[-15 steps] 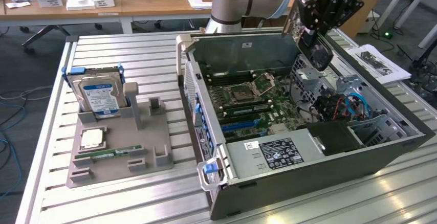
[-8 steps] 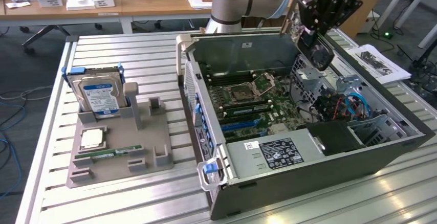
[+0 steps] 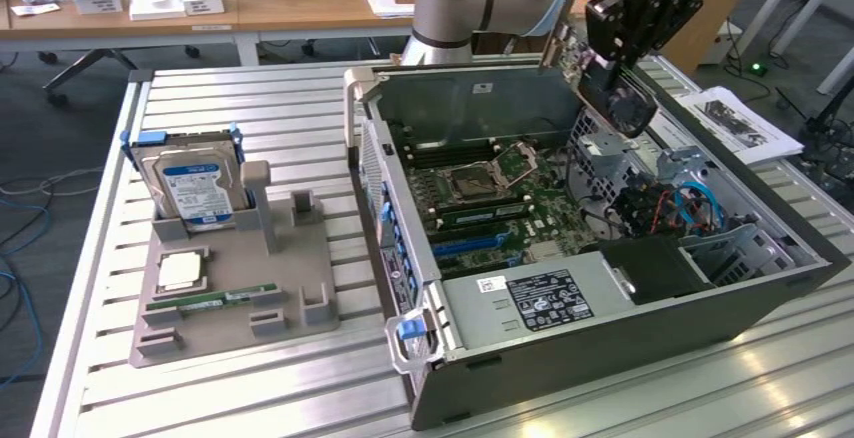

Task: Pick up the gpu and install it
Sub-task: 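Insert the gpu into the slot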

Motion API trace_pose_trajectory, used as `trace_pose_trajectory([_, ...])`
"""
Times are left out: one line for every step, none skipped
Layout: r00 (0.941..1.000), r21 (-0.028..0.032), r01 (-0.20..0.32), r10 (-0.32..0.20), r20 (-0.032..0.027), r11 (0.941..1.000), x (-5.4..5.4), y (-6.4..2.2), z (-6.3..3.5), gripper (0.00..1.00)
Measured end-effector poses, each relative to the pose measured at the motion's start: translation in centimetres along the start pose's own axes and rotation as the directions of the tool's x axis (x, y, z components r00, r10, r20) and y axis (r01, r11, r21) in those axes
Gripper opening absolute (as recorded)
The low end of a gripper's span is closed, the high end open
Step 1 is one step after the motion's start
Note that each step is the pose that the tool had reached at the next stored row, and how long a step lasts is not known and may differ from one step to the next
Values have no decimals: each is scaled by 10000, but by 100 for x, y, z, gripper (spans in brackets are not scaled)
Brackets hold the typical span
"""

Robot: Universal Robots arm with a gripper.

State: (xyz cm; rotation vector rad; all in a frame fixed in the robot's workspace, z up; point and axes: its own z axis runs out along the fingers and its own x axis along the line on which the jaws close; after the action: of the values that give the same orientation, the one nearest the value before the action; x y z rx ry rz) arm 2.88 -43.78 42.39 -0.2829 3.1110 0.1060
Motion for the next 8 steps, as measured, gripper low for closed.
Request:
trace_pose_trajectory([9998, -4, 173, -173, -11, 9999, 0, 0, 1, 27])
trace_pose_trajectory([9994, -9, 354, -354, -23, 9994, 0, 0, 2, 27])
trace_pose_trajectory([9986, -13, 537, -537, -35, 9986, 0, 0, 3, 27])
trace_pose_trajectory([9974, -18, 717, -717, -47, 9974, 0, 0, 3, 27])
trace_pose_trajectory([9959, -23, 906, -906, -59, 9959, 0, 0, 4, 27])
trace_pose_trajectory([9941, -28, 1083, -1083, -71, 9941, 0, 0, 5, 27])
trace_pose_trajectory([9920, -33, 1263, -1263, -82, 9920, 0, 0, 5, 27])
trace_pose_trajectory([9895, -39, 1440, -1440, -93, 9896, 0, 0, 6, 27])
